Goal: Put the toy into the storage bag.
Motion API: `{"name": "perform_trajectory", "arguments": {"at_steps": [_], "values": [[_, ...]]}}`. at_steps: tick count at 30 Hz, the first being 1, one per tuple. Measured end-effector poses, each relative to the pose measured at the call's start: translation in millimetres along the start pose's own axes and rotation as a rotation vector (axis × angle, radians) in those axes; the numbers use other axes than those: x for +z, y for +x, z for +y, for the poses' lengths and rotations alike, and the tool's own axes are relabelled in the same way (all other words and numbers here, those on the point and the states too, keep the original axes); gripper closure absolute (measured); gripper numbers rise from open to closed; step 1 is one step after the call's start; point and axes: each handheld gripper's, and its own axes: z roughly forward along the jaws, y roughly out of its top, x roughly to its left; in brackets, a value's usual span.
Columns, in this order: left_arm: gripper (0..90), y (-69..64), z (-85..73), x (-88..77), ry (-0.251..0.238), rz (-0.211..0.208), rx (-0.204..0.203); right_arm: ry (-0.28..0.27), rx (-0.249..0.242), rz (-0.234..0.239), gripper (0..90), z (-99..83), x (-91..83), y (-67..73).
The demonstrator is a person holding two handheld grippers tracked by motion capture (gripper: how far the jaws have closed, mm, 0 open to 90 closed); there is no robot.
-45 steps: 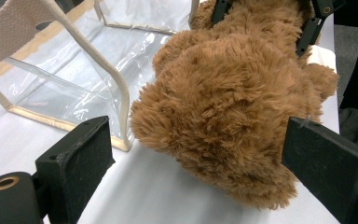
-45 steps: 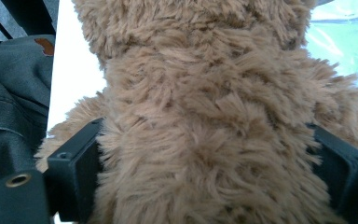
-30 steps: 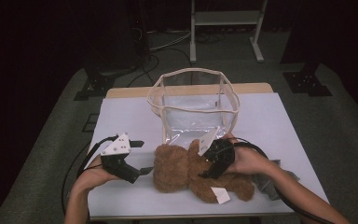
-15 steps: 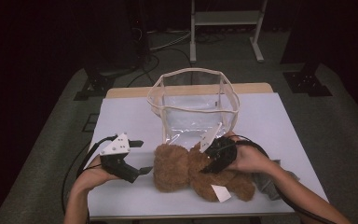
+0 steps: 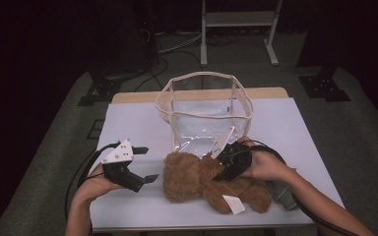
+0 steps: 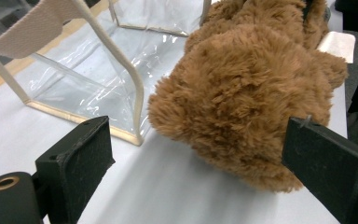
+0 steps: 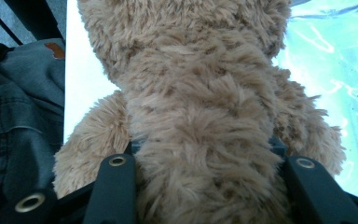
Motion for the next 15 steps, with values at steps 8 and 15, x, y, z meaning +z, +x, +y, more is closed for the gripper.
{"name": "perform_trajectory", "arguments": {"at_steps": [8, 15], "values": [[7.9, 1.4, -1.5, -3.7, -0.006, 0.009, -0.006, -0.021, 0.004, -0.002, 54.9, 0.2, -10.5, -1.5], [7.9, 2.0, -2.1, -4.6, -0.006, 0.013, -0.009, -0.031, 0.007, -0.008, 55.0, 0.5, -24.5, -0.8]]}}
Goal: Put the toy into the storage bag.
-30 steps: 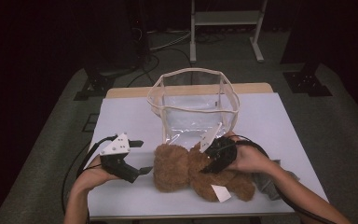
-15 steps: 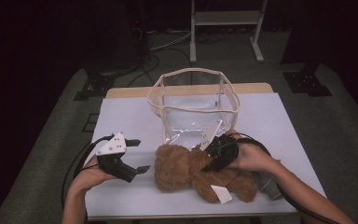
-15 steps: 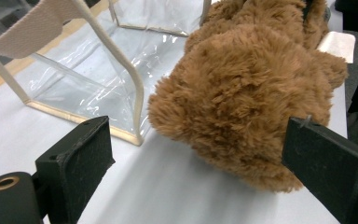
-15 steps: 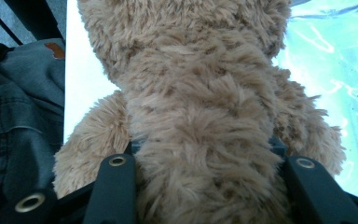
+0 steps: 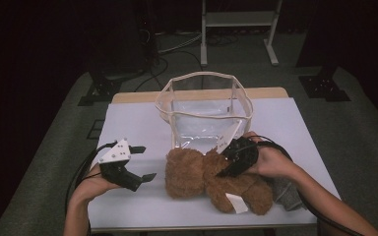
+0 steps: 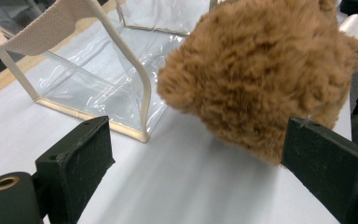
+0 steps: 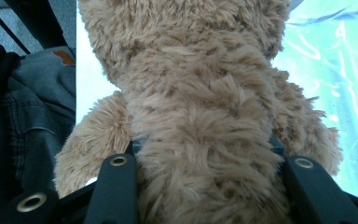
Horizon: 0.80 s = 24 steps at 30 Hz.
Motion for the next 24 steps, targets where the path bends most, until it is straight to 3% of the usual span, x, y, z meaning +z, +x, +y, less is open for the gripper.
{"name": "perform_trajectory", "arguments": {"at_steps": [6, 24], "values": [[7.9, 1.3, -2.2, -1.4, -0.003, 0.008, -0.017, -0.042, 0.004, 0.009, 55.5, 3.1, -15.3, 1.0], [7.9, 2.8, -4.6, -3.0, 0.007, 0.012, -0.012, -0.117, 0.019, 0.029, 55.7, 28.7, -70.9, -0.3]]}}
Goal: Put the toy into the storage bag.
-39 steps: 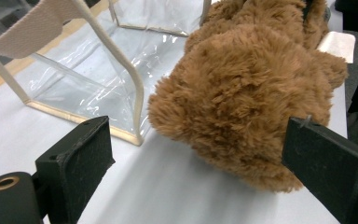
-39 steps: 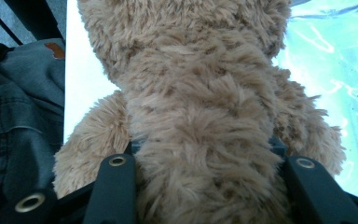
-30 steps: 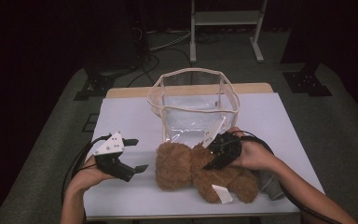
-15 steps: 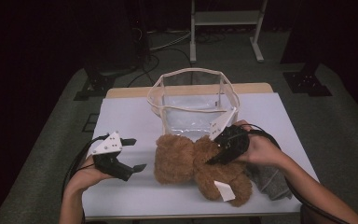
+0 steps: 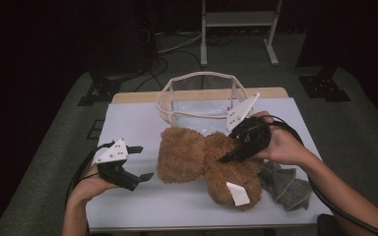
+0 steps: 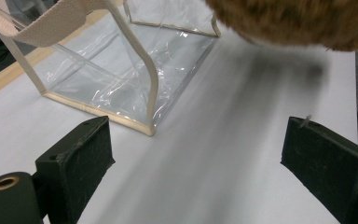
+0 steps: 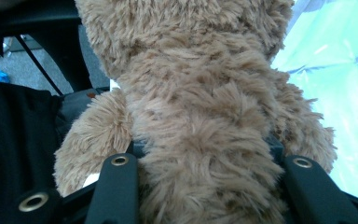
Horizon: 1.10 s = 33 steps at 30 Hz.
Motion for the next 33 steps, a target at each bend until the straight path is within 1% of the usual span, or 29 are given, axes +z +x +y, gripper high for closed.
{"name": "perform_trajectory", "arguments": {"at_steps": [3, 5, 14, 18, 19, 20, 21, 22, 26, 29, 33], "values": [[7.9, 0.2, -0.3, 0.3, 0.006, -0.001, 0.003, -0.003, 0.004, -0.001, 55.6, 5.6, -6.5, -1.1], [7.9, 0.5, -0.5, 0.6, 0.01, -0.001, 0.006, -0.002, -0.001, -0.001, 55.6, 10.2, -10.7, -1.8], [7.9, 0.0, -0.9, 0.0, 0.002, -0.002, 0.005, 0.001, -0.017, -0.008, 55.6, 31.9, -24.8, -3.8], [7.9, 0.1, -1.2, 0.1, 0.007, -0.005, 0.01, -0.002, -0.02, -0.014, 55.7, 41.9, -31.2, -5.4], [7.9, -0.4, -1.3, 0.6, 0.002, -0.004, 0.0, -0.001, -0.021, -0.015, 55.6, 44.9, -33.4, -6.0], [7.9, 0.1, -1.2, 0.2, 0.009, -0.003, 0.009, -0.002, -0.023, -0.02, 55.7, 47.8, -35.6, -6.3], [7.9, -0.6, -1.3, 0.8, 0.0, -0.004, -0.001, -0.002, -0.026, -0.023, 55.7, 51.0, -38.0, -6.5], [7.9, 0.1, -1.2, 0.3, 0.009, -0.004, 0.009, -0.001, -0.03, -0.026, 55.7, 54.4, -40.6, -7.0], [7.9, -0.4, -1.2, 1.2, 0.013, -0.002, 0.011, -0.005, -0.041, -0.036, 55.6, 69.4, -50.7, -8.5], [7.9, -0.4, -1.4, 1.0, 0.011, -0.001, 0.008, -0.011, -0.045, -0.029, 55.6, 80.5, -56.8, -11.9], [7.9, 0.1, -1.2, -0.2, 0.01, -0.002, 0.014, 0.005, -0.041, -0.034, 55.6, 95.3, -62.3, -17.2]]}}
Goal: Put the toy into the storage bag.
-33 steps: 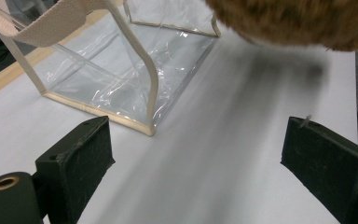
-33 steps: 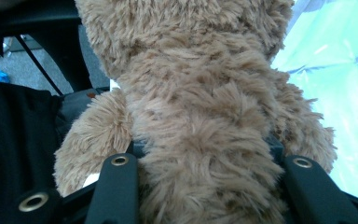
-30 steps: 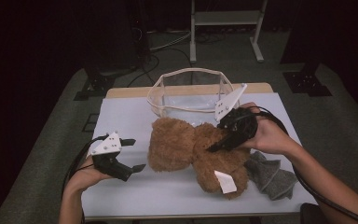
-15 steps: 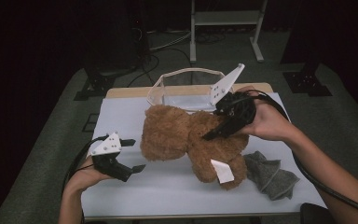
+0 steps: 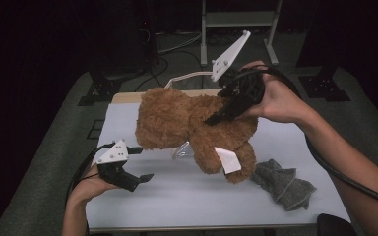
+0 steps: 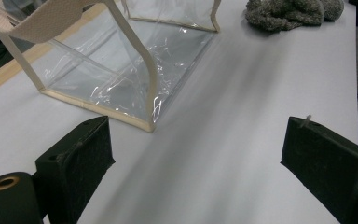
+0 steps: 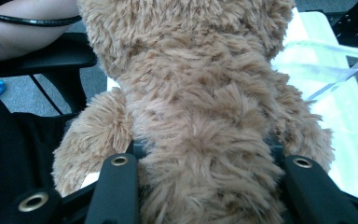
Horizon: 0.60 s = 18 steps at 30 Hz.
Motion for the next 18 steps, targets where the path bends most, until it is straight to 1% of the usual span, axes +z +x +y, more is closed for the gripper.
{"name": "perform_trajectory", "arguments": {"at_steps": [6, 7, 11, 15, 16, 18], "values": [[7.9, 0.6, -0.4, -1.0, -0.002, 0.0, -0.004, 0.006, -0.008, -0.012, 55.6, 16.9, -6.0, -4.4], [7.9, 0.5, -0.4, -1.0, -0.002, 0.0, -0.003, 0.006, -0.017, -0.017, 55.6, 19.4, -7.0, -5.0], [7.9, -0.1, 0.3, -1.0, -0.008, -0.001, -0.004, 0.015, -0.019, -0.035, 55.6, 30.1, -13.0, -6.8], [7.9, -0.6, 0.7, -0.8, -0.015, -0.004, -0.01, 0.008, -0.019, -0.042, 55.5, 42.1, -20.8, -12.9], [7.9, -0.1, 0.9, -1.3, -0.008, -0.004, 0.0, 0.009, -0.019, -0.044, 55.5, 45.3, -21.9, -15.0], [7.9, -0.2, 1.0, -1.3, -0.009, -0.005, 0.001, 0.017, -0.019, -0.055, 55.5, 51.7, -23.2, -19.7]]}}
